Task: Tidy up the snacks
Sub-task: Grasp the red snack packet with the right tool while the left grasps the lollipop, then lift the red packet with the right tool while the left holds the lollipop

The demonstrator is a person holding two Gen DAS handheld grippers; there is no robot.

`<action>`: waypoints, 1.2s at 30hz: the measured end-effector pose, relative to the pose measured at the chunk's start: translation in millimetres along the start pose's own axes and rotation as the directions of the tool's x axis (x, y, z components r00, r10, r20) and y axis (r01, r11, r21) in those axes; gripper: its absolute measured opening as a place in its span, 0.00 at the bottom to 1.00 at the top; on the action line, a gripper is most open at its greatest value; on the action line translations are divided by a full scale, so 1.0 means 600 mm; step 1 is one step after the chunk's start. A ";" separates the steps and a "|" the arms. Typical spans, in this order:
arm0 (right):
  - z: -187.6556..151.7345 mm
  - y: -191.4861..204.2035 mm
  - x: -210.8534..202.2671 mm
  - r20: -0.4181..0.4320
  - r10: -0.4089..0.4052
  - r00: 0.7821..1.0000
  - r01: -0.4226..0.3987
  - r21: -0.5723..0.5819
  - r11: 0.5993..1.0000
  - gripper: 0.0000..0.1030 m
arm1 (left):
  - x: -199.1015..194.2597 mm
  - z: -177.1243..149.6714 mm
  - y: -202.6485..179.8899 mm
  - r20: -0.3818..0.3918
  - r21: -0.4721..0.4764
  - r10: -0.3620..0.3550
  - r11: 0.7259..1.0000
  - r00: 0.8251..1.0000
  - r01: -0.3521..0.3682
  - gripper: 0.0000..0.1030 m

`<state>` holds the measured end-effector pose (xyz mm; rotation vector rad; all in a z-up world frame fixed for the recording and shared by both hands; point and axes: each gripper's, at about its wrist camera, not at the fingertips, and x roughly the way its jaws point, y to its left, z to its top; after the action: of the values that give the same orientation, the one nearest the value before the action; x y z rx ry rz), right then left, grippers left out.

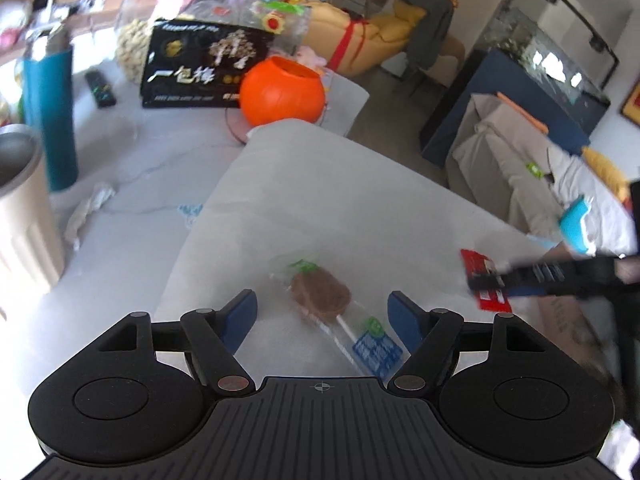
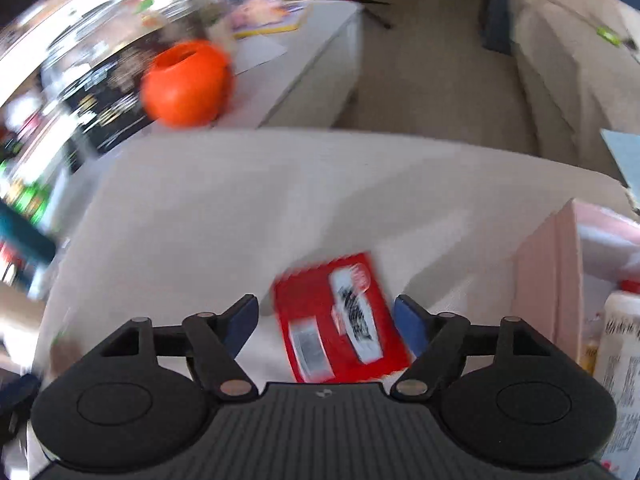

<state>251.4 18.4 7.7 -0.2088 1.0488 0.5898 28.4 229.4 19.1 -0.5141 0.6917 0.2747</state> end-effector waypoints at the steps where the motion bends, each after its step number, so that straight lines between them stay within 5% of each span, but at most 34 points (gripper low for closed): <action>1: -0.019 0.009 -0.012 0.002 0.011 1.000 -0.011 -0.042 0.999 0.54 | 0.008 0.002 -0.008 0.005 0.031 0.018 0.999 1.000 -0.018 0.75; 3: -0.055 0.024 -0.033 0.004 0.036 0.999 -0.036 -0.101 0.994 0.40 | 0.020 0.004 -0.027 0.021 0.094 0.055 0.994 0.998 -0.057 0.70; 5: -0.090 0.037 -0.056 0.006 0.064 0.998 -0.062 -0.149 0.987 0.36 | 0.030 0.001 -0.042 0.041 0.152 0.093 0.983 0.995 -0.099 0.51; 7: -0.122 0.043 -0.076 0.006 0.094 0.996 -0.091 -0.184 0.979 0.35 | 0.031 -0.009 -0.058 0.055 0.204 0.112 0.971 0.992 -0.122 0.44; 13: -0.157 0.033 -0.116 0.059 0.111 0.992 -0.098 -0.195 0.976 0.35 | -0.004 -0.064 -0.100 0.001 0.293 0.008 0.956 1.000 -0.008 0.43; 18: -0.116 0.018 -0.114 0.135 0.066 0.989 -0.048 -0.132 0.990 0.65 | -0.043 -0.119 -0.130 -0.046 0.367 0.001 0.930 0.999 0.016 0.43; 25: -0.049 0.020 -0.020 0.103 -0.001 0.995 -0.004 0.056 0.998 0.71 | -0.063 -0.145 -0.143 -0.083 0.393 0.000 0.919 0.997 0.033 0.43; 29: -0.037 0.048 0.008 0.138 -0.050 0.989 0.047 0.029 0.998 0.82 | -0.067 -0.143 -0.136 -0.087 0.375 -0.022 0.925 0.996 0.053 0.43; 32: -0.047 0.075 0.011 0.151 -0.039 0.988 0.050 -0.072 0.996 0.81 | -0.068 -0.143 -0.132 -0.089 0.363 -0.034 0.929 0.995 0.064 0.43; 36: -0.079 0.099 -0.010 0.167 -0.009 0.986 0.042 -0.196 0.980 0.61 | -0.069 -0.142 -0.131 -0.092 0.356 -0.041 0.932 0.995 0.071 0.43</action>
<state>181.2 44.8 -4.0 -0.3427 0.8251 0.6776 -16.3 114.9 19.3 -0.1954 0.7866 0.0686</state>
